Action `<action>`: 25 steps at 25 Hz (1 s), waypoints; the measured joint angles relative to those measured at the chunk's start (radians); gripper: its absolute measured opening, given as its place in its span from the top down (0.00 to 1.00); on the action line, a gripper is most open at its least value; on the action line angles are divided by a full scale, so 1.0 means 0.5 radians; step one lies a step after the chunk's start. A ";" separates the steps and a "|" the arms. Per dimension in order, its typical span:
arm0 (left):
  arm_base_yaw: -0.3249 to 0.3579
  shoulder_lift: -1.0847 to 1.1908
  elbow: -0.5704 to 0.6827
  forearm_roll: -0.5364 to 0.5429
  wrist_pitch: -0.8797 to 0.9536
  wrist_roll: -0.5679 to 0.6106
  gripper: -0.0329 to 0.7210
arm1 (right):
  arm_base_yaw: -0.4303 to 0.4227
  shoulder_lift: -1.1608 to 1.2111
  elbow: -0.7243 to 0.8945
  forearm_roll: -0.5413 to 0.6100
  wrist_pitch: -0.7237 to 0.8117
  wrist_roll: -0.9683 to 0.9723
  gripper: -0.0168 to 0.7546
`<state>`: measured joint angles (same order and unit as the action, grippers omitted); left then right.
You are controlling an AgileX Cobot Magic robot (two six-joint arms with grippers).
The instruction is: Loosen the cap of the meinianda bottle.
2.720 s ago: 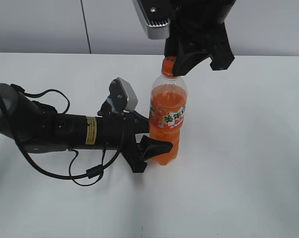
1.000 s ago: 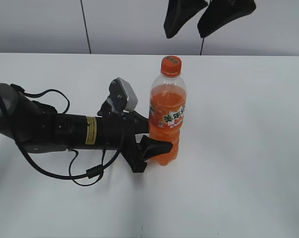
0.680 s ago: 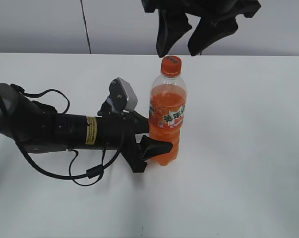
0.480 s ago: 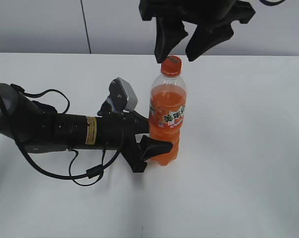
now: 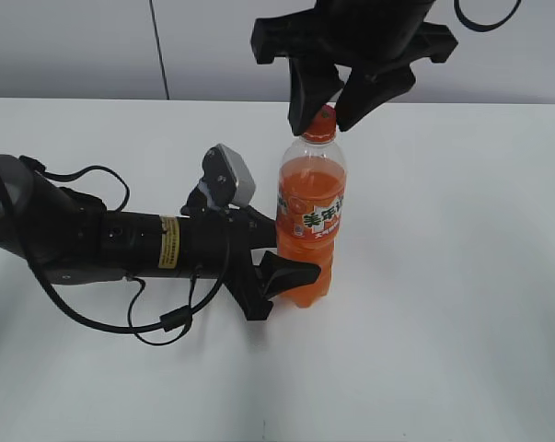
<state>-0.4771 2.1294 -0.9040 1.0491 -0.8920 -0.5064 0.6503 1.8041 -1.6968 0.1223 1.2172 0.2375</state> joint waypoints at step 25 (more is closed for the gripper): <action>0.000 0.000 0.000 0.005 -0.006 0.012 0.42 | 0.000 -0.002 0.000 0.007 0.000 -2.466 0.63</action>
<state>-0.4771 2.1294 -0.9040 1.0518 -0.8951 -0.5001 0.6503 1.8031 -1.6968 0.1258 1.2172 -0.9954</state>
